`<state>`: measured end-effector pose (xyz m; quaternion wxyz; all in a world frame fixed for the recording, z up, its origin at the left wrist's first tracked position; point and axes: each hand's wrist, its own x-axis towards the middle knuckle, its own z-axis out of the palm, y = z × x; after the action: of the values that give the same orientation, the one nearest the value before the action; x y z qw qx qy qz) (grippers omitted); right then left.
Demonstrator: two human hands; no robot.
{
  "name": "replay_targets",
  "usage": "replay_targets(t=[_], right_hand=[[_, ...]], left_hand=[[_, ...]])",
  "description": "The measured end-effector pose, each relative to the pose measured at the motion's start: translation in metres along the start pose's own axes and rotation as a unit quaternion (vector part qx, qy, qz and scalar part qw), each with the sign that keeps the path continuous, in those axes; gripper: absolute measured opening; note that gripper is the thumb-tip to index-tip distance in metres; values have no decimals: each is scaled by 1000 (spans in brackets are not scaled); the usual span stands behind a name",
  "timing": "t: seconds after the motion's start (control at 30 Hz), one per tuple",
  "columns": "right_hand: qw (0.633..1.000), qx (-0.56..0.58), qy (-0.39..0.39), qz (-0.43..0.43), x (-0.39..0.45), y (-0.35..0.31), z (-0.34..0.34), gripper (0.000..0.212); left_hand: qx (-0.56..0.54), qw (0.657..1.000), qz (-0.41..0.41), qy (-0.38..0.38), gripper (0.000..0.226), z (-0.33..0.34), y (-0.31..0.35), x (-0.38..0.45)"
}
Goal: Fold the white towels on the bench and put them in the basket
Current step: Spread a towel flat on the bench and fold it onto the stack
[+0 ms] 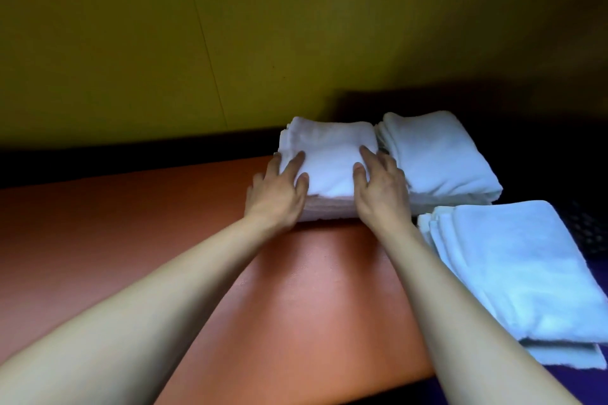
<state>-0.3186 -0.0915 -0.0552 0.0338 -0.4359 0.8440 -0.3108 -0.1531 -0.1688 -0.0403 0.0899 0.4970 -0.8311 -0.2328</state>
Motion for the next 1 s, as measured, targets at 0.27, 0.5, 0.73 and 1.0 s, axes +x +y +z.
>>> replay_targets(t=[0.27,0.5,0.73,1.0], right_hand=[[999,0,22,-41,-31,-27,-19,50],[992,60,-22,-105,-103,-86,-25,56],[986,50,-51,-151,-173,-158,-13,54],[966,35,-101,-234,-234,-264,36,48]], left_hand=[[61,995,78,17,49,-31,-9,-37],[123,983,115,67,56,-69,-41,-122],[136,982,73,107,49,-118,-111,-207],[152,979,-16,136,46,-167,-217,-282]])
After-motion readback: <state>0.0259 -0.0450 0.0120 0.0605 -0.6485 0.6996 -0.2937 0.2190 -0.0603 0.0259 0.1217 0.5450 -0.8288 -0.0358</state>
